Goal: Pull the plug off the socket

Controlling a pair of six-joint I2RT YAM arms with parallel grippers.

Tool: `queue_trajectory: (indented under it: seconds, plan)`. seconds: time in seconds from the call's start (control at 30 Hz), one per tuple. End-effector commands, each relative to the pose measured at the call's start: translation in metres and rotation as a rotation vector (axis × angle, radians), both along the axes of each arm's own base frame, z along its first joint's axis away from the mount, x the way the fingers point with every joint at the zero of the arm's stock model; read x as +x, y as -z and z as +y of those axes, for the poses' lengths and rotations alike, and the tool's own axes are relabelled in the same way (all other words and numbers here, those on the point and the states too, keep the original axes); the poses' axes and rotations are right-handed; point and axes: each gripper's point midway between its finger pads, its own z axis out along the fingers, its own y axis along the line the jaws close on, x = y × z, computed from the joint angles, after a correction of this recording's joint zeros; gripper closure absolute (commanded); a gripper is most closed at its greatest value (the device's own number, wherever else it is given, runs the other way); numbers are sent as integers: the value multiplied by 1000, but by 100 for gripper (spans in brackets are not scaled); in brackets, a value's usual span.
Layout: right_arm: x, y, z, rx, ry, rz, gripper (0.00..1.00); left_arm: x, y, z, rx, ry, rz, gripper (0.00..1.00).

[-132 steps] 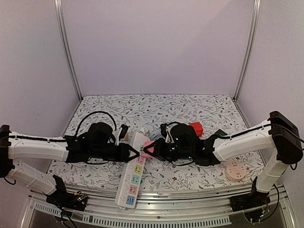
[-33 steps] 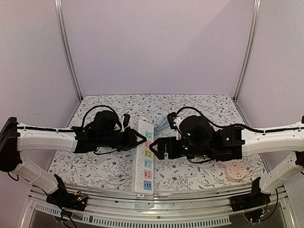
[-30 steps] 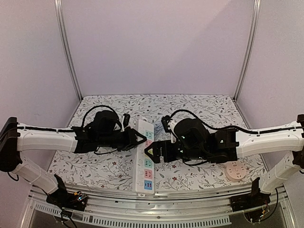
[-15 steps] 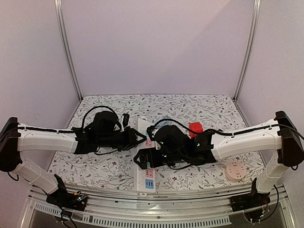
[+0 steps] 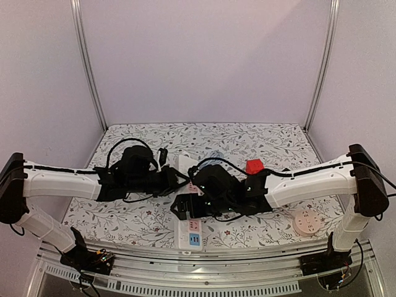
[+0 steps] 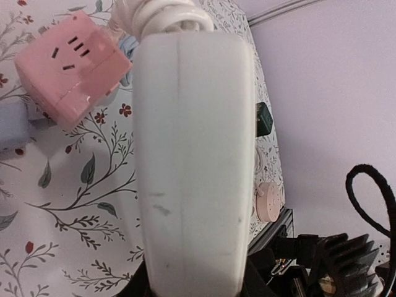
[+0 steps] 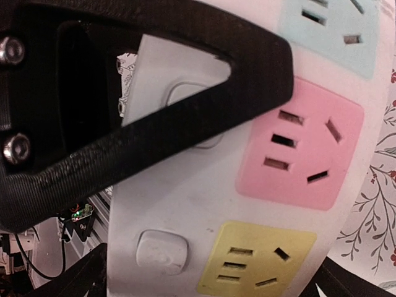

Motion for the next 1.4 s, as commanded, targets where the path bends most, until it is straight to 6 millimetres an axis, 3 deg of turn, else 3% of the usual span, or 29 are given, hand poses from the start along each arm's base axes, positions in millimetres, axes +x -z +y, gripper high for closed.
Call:
queue_trajectory:
  seconds: [0.0,0.1,0.17,0.23,0.4,0.53,0.63,0.8,1.03,1.37]
  plan:
    - [-4,12,7,-4,-5,29,6,5,-70,-21,-224,25,-153,91]
    - [1,16,-2,-22,32,11,17,3,-66,-20,-210,30,-149,90]
    - [6,17,-10,-33,61,-8,22,0,-60,-18,-185,38,-137,85]
    - [12,14,-17,-36,80,-20,26,-2,-52,-16,-155,46,-120,72]
    - [27,17,-43,-62,122,-37,29,-9,-35,-4,-72,44,-95,28]
    - [42,19,-76,-129,150,-72,29,-12,-31,15,33,26,-100,7]
    - [52,22,-106,-208,171,-101,29,-15,-28,35,128,4,-112,1]
    - [62,35,-155,-310,211,-77,30,-6,-26,79,184,-46,-106,0]
    - [63,48,-194,-431,187,-69,30,22,-20,134,191,-116,-101,0]
    - [62,58,-242,-453,235,-8,29,44,4,133,191,-55,-81,0]
